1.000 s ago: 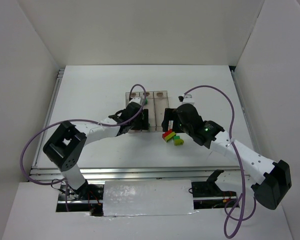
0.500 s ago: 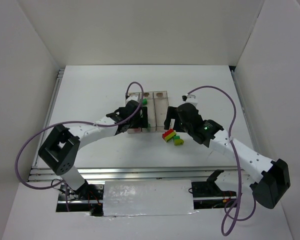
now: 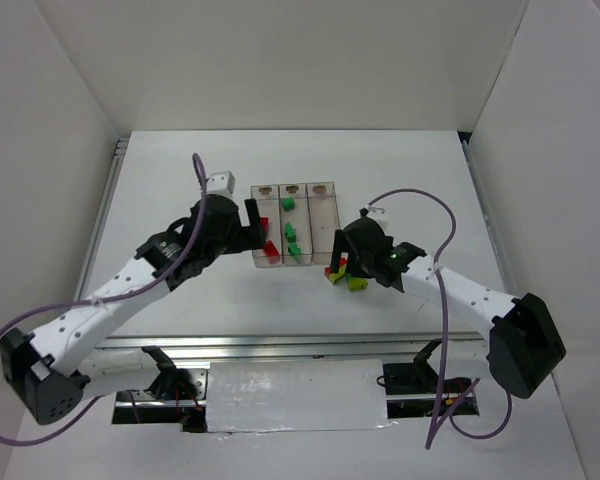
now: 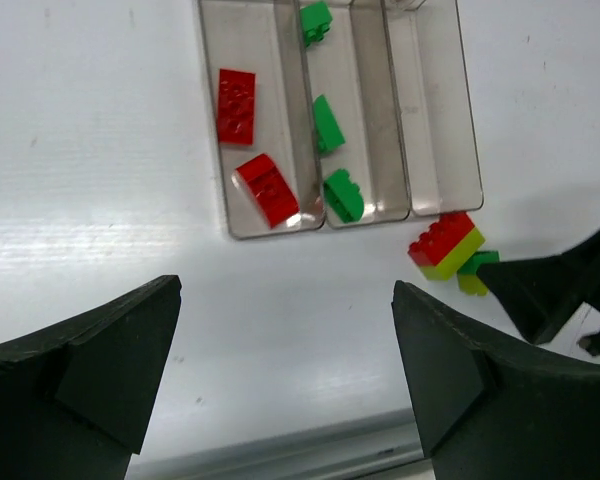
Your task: Sort the legos into containers by color
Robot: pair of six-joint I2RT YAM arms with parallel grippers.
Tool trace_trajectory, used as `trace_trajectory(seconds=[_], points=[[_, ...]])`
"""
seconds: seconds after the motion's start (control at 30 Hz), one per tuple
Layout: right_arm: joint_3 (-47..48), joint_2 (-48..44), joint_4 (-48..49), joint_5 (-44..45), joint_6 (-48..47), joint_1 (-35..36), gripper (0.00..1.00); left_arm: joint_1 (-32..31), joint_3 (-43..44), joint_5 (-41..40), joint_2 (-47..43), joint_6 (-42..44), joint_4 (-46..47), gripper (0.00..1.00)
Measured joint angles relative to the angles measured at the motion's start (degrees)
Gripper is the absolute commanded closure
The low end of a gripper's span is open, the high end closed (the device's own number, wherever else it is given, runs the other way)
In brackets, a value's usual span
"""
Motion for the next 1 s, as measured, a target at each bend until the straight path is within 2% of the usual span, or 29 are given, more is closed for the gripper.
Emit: trace_trajectory(seconds=[0.2,0.4,0.67,0.93,1.0], points=[[-2.9,1.5,0.2,-1.3,-0.7,-1.4,0.01,0.0,-2.2,-0.4,-11.0,0.6,-10.1,0.0],[-4.0,5.0,0.3,-4.3,-0.9,-3.6,0.03,0.0,-4.6,1.9,-17.7,2.1,-15.2,0.01],[-4.0,8.4,0.3,-7.7,-0.6,-6.0,0.1,0.0,-5.8,2.5,-20.3,4.5,-16.8,0.01],[-4.1,9.2,0.3,-8.9,-0.4,-6.0,0.26,-0.1,-6.0,3.5,-20.4,5.9,-16.8,0.0],[-4.3,9.2,0.3,-8.9,-0.3,-6.0,0.27,0.0,-6.0,3.6,-20.4,6.0,-16.8,0.01]])
